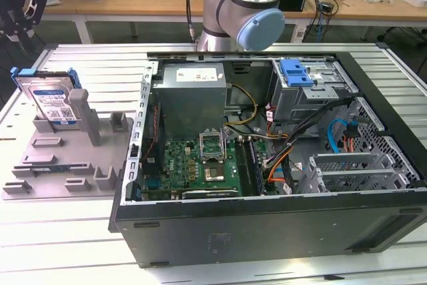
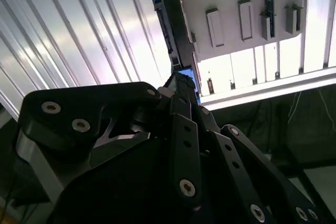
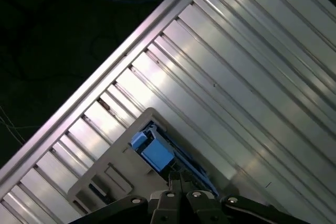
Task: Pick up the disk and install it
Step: 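Pick up the disk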
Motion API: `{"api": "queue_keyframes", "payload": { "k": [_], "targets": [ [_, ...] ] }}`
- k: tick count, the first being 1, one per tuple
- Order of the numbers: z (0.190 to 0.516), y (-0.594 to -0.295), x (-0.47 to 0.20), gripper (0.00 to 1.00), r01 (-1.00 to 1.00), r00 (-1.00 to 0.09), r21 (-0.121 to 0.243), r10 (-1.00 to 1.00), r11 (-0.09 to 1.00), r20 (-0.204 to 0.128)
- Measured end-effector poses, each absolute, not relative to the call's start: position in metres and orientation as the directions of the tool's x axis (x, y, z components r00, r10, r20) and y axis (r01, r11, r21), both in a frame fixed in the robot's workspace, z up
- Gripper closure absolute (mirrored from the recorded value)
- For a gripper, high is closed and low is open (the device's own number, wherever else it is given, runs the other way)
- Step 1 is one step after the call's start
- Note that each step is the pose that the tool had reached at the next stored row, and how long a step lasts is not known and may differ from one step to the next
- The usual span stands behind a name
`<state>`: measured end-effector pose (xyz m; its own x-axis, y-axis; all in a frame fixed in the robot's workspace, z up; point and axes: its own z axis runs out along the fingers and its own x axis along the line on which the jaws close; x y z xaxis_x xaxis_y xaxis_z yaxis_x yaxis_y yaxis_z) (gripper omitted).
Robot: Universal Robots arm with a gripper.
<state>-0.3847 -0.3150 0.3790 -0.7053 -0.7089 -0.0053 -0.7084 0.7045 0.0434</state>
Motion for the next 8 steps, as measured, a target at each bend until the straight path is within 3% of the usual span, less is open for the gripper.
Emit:
{"api": "queue_keyframes", "payload": {
  "k": [2, 6, 8],
  "targets": [
    [0.3790, -0.3150, -0.3847, 0.89, -0.742, -0.669, 0.043, -0.743, 0.669, -0.005],
    [0.3790, -0.3150, -0.3847, 0.64, -0.803, -0.595, 0.042, -0.804, 0.594, -0.004],
    [0.3790, -0.3150, -0.3847, 0.58, -0.824, -0.566, 0.042, -0.824, 0.566, -0.004]
  ]
}}
